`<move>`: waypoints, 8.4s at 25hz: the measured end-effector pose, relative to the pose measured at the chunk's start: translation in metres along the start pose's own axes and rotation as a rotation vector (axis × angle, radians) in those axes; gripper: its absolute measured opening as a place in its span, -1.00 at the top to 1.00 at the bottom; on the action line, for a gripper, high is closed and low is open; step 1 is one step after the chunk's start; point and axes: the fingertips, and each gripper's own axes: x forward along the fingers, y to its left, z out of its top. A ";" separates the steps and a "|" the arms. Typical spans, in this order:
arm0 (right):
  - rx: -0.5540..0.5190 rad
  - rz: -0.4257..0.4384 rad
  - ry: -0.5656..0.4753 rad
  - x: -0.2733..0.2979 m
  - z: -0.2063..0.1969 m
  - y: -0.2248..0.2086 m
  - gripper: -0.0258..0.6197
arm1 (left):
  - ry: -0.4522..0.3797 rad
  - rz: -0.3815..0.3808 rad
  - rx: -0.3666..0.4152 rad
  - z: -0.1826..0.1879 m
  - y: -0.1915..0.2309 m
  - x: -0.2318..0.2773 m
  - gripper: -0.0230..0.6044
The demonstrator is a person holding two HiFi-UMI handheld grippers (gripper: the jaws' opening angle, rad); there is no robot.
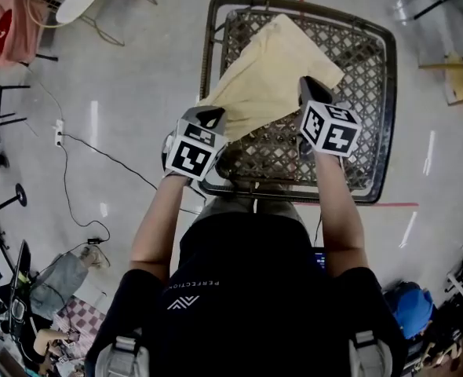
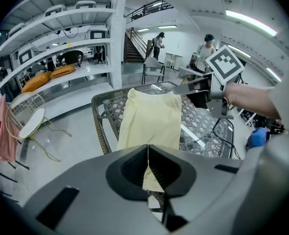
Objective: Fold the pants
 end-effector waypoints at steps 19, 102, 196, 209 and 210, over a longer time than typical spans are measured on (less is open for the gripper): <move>0.051 -0.030 -0.039 -0.076 -0.063 0.039 0.77 | -0.013 -0.101 0.148 -0.027 -0.045 -0.020 0.89; -0.111 0.127 0.385 0.024 -0.179 0.182 0.25 | 0.285 -0.646 0.753 -0.068 0.012 0.039 0.25; -0.047 0.199 0.548 -0.071 -0.162 0.202 0.53 | 0.420 -0.874 0.894 -0.074 -0.044 -0.031 0.74; -0.103 0.269 0.554 -0.058 -0.137 0.174 0.54 | 0.394 -0.789 0.778 -0.046 -0.041 -0.011 0.73; -0.106 0.270 0.554 -0.054 -0.133 0.171 0.54 | 0.388 -0.784 0.771 -0.042 -0.039 -0.009 0.73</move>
